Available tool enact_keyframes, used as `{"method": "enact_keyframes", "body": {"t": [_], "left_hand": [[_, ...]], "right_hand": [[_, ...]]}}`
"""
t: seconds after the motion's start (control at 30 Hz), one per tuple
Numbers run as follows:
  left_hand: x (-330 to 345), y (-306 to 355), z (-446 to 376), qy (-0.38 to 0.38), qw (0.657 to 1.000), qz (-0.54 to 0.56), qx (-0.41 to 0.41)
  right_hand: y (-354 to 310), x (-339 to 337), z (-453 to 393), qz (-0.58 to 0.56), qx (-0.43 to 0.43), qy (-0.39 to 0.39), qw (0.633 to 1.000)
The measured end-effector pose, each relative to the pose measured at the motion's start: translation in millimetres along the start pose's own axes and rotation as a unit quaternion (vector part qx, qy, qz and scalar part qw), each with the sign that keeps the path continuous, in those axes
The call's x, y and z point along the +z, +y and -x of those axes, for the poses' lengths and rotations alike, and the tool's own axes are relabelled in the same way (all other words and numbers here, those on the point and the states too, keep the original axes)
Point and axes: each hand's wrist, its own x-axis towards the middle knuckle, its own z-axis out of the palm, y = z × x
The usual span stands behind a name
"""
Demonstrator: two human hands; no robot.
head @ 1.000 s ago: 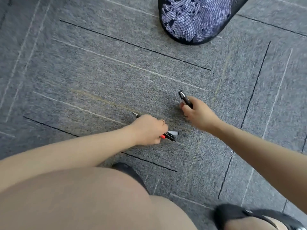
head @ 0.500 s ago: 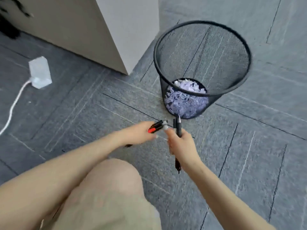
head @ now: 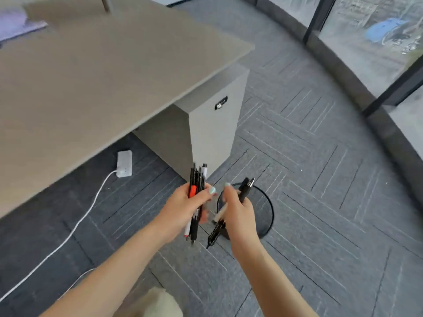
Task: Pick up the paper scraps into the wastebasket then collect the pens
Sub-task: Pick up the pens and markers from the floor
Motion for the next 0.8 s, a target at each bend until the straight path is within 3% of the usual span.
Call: {"method": "enact_keyframes", "body": {"t": [0.3, 0.43, 0.63, 0.8], "left_hand": [[-119.8, 138.9, 65.5, 0.111, 0.987, 0.107, 0.043], [-192.6, 157.3, 80.8, 0.234, 0.965, 0.107, 0.054], [-280.3, 155.8, 92.5, 0.399, 0.911, 0.095, 0.053], [-308.3, 159.6, 92.9, 0.468, 0.878, 0.086, 0.047]], "right_hand": [[-154.0, 149.1, 30.9, 0.114, -0.033, -0.131, 0.984], [-166.9, 234.0, 41.3, 0.152, -0.038, -0.169, 0.973], [-156.6, 328.7, 47.5, 0.187, -0.038, -0.307, 0.932], [-173.3, 379.5, 30.1, 0.206, -0.08, -0.352, 0.91]]}}
